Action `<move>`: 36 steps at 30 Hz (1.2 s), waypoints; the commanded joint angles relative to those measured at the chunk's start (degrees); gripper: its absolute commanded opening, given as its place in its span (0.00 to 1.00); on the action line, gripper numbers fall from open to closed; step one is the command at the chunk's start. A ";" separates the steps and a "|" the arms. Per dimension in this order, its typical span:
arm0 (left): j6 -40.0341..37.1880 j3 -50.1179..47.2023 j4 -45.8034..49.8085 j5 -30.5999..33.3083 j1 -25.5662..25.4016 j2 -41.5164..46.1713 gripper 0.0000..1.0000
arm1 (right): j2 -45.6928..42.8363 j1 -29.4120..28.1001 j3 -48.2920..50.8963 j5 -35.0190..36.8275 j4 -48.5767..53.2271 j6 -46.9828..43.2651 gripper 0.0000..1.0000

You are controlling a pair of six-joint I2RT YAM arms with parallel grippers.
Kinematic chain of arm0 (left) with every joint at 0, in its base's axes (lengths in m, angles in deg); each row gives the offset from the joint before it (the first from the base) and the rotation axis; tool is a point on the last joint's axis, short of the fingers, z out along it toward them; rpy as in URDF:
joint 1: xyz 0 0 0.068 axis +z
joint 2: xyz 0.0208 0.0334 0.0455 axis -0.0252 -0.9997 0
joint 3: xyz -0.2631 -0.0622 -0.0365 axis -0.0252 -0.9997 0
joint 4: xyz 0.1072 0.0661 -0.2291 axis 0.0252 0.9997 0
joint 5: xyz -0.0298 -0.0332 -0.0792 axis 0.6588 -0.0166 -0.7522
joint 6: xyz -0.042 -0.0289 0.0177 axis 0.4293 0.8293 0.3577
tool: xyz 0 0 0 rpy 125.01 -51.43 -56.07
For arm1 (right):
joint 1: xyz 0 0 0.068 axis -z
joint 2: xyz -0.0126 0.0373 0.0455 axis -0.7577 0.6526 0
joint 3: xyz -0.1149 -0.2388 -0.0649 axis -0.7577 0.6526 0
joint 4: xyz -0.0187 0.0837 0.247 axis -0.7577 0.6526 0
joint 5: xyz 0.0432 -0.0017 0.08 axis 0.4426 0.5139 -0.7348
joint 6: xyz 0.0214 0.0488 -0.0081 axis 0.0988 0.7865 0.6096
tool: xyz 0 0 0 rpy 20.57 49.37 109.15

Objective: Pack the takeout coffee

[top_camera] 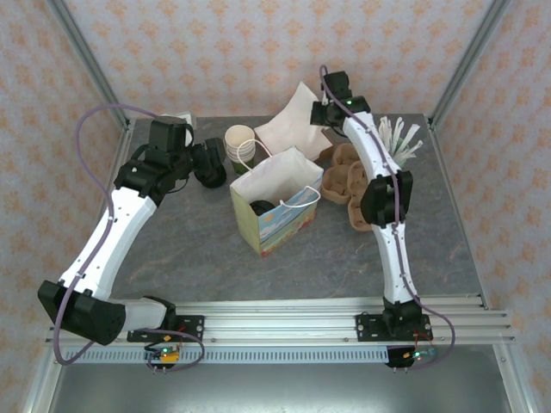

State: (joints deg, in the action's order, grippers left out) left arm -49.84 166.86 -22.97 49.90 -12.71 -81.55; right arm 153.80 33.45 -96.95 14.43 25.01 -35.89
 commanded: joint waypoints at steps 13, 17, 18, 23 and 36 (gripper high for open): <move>-0.84 3.49 -0.96 -0.87 -3.33 5.90 0.82 | -39.65 -0.68 18.07 -6.88 -0.97 1.69 0.00; -0.77 2.79 -1.11 -0.69 -3.43 6.53 0.83 | -50.20 -3.22 25.60 -10.80 -2.27 1.54 0.00; -0.78 2.58 -1.25 -0.65 -3.43 6.70 0.82 | -52.01 -4.06 26.58 -11.24 -2.24 1.48 0.00; -0.69 1.45 -1.70 -0.26 -3.43 7.67 0.83 | -59.11 -7.86 30.06 -15.55 -2.09 2.02 0.00; -1.38 0.43 -0.56 0.80 -3.42 9.23 0.83 | -63.52 -10.42 38.19 -22.86 -0.25 -2.69 0.00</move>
State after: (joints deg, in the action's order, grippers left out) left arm -50.06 167.90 -23.19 48.98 -15.81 -73.68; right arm 91.44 23.26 -58.50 -5.59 24.73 -35.50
